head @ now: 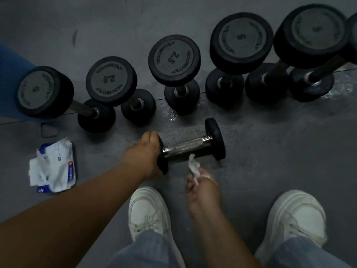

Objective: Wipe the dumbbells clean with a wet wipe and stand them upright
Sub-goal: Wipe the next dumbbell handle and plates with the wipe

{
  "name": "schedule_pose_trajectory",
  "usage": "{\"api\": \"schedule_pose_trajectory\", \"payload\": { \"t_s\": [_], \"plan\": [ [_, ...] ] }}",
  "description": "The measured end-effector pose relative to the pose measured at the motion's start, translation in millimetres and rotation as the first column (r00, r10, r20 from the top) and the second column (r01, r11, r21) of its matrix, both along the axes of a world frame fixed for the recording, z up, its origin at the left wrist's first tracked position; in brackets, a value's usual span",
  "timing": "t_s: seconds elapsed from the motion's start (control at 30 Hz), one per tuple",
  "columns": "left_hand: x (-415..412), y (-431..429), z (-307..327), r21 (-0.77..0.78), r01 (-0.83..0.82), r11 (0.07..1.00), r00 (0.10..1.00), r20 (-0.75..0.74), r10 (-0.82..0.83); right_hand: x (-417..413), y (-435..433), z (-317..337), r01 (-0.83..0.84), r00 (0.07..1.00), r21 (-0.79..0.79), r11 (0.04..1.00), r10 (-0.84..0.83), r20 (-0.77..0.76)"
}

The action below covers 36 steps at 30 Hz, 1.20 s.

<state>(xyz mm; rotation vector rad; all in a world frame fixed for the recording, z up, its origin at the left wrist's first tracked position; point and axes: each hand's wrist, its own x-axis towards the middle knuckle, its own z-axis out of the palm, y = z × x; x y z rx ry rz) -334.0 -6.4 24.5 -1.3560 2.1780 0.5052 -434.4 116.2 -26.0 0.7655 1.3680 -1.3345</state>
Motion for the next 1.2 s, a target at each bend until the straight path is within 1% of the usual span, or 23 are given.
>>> {"api": "schedule_pose_trajectory", "payload": {
  "t_s": [0.03,0.07,0.1,0.13,0.23,0.3,0.37,0.47,0.53,0.6,0.63,0.7,0.77,0.87,0.93,1.0,1.07,1.1,1.13,1.17,1.2],
  "plan": [
    [0.2,1.3,0.0,0.003,-0.002,1.0,1.0,-0.004,0.002,-5.4,-5.5,-5.1,0.22,0.953,0.011,0.975,-0.218,0.209],
    [0.0,2.5,-0.4,0.006,-0.004,1.0,1.0,-0.009,0.004,-14.7,-14.4,-8.1,0.354,0.888,-0.004,0.935,-0.335,0.316],
    [0.3,2.6,-0.2,0.003,-0.004,1.0,1.0,-0.015,0.004,-25.7,-24.8,-5.5,0.415,0.852,-0.042,0.909,-0.372,0.368],
    [0.3,1.9,0.2,0.001,-0.004,1.0,1.0,-0.016,0.004,-32.4,-32.7,1.2,0.438,0.837,-0.073,0.896,-0.376,0.398],
    [-2.6,0.3,4.1,0.013,-0.001,1.0,1.0,0.007,0.001,-40.6,-35.0,22.1,0.38,0.853,-0.129,0.916,-0.293,0.432],
    [-3.4,-0.9,4.4,0.005,0.004,1.0,1.0,0.013,-0.005,-37.3,-35.2,29.9,0.361,0.863,-0.142,0.922,-0.273,0.424],
    [-2.2,1.0,3.3,0.008,0.0,1.0,1.0,0.009,0.0,-30.9,-37.7,20.3,0.356,0.881,-0.151,0.922,-0.276,0.385],
    [-0.9,1.9,1.1,-0.007,0.003,1.0,1.0,-0.006,-0.003,-23.9,-51.7,2.2,0.216,0.959,-0.162,0.963,-0.178,0.219],
    [-0.7,0.9,1.2,-0.001,0.005,1.0,1.0,0.0,-0.005,-20.5,-54.1,-10.0,0.098,0.988,-0.149,0.984,-0.078,0.134],
    [-0.8,-1.1,1.0,0.005,0.016,1.0,1.0,0.012,-0.016,-18.9,-53.2,-12.4,0.021,0.991,-0.173,0.985,0.002,0.134],
    [-0.8,-1.1,1.2,0.009,0.016,1.0,1.0,0.016,-0.016,-18.9,-51.3,-11.9,0.012,0.989,-0.186,0.982,0.016,0.147],
    [-0.4,-1.5,0.5,0.01,0.013,1.0,1.0,0.01,-0.013,-19.6,-50.8,-11.3,0.016,0.988,-0.188,0.982,0.014,0.157],
    [-0.2,-1.0,-0.6,0.01,0.007,1.0,1.0,0.0,-0.007,-21.4,-52.2,-11.8,0.03,0.991,-0.168,0.985,-0.008,0.132],
    [1.2,1.7,-2.5,0.005,0.0,1.0,1.0,-0.012,0.001,-21.5,-54.8,-8.4,0.071,0.996,-0.089,0.993,-0.065,0.069],
    [1.1,2.2,-3.0,0.0,-0.002,1.0,1.0,-0.019,0.002,-24.1,-63.5,-8.9,0.124,0.989,-0.051,0.991,-0.12,0.09],
    [-0.2,1.1,-2.0,0.002,0.0,1.0,1.0,-0.011,0.0,-26.5,-72.4,-5.8,0.143,0.982,-0.075,0.987,-0.132,0.134],
    [-0.9,-0.7,-0.1,0.006,0.003,1.0,1.0,0.006,-0.003,-26.8,-71.3,-1.9,0.167,0.978,-0.108,0.98,-0.151,0.145],
    [-1.0,-0.5,0.2,0.006,0.005,1.0,1.0,0.009,-0.005,-25.8,-65.4,2.9,0.223,0.969,-0.128,0.966,-0.205,0.14],
    [-0.5,0.2,0.2,0.003,0.007,1.0,1.0,0.009,-0.007,-26.1,-58.5,2.4,0.264,0.954,-0.148,0.953,-0.236,0.184],
    [-0.1,1.0,0.0,-0.002,0.011,1.0,1.0,0.008,-0.011,-24.4,-51.6,3.6,0.312,0.942,-0.14,0.94,-0.287,0.174],
    [-0.1,1.3,-0.1,-0.007,0.018,1.0,1.0,0.008,-0.018,-24.5,-49.2,2.9,0.348,0.925,-0.151,0.925,-0.313,0.216]
  ]
}}
